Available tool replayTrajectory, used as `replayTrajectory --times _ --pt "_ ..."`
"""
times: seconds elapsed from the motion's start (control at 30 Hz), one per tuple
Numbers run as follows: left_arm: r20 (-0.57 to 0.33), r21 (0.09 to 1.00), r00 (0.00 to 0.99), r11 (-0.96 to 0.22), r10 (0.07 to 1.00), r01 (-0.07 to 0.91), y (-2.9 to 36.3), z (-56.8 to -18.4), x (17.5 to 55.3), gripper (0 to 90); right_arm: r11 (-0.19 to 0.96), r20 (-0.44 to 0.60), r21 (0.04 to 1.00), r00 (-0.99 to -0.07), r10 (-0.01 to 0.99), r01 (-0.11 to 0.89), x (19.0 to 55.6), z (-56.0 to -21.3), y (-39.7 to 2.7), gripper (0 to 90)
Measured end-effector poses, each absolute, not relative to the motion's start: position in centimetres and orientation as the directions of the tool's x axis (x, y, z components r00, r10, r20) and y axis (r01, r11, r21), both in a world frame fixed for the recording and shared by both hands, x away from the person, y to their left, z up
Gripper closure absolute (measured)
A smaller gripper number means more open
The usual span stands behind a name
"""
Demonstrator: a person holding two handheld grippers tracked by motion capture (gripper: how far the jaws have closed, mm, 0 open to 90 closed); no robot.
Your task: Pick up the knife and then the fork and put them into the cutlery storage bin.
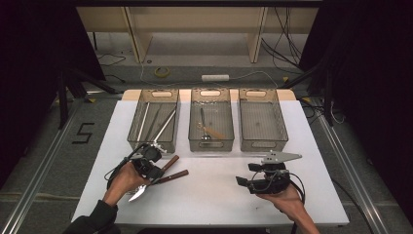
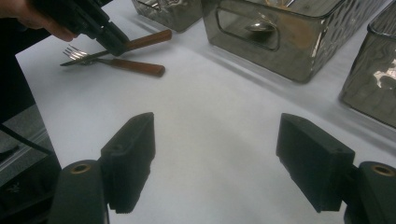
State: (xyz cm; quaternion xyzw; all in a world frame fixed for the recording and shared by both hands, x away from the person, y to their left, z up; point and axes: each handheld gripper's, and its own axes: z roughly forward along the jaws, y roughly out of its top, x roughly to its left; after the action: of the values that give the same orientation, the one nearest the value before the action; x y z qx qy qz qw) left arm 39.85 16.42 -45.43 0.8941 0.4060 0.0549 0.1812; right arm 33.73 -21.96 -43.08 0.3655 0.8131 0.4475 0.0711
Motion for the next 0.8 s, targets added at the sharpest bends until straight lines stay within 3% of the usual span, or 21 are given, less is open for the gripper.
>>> replayTrajectory --times 0.43,0.8 --pt "-0.095 0.394 0.716 -0.635 0.692 0.665 15.1 -44.7 38.7 76.1 0.371 0.191 0.791 -0.773 0.606 0.486 33.3 -42.8 -19.7 29.4" --pt "-0.173 0.378 0.750 -0.660 0.638 0.649 13.6 -44.9 37.8 76.1 0.499 0.059 0.792 -0.858 0.510 0.351 32.6 -43.4 -14.7 29.2"
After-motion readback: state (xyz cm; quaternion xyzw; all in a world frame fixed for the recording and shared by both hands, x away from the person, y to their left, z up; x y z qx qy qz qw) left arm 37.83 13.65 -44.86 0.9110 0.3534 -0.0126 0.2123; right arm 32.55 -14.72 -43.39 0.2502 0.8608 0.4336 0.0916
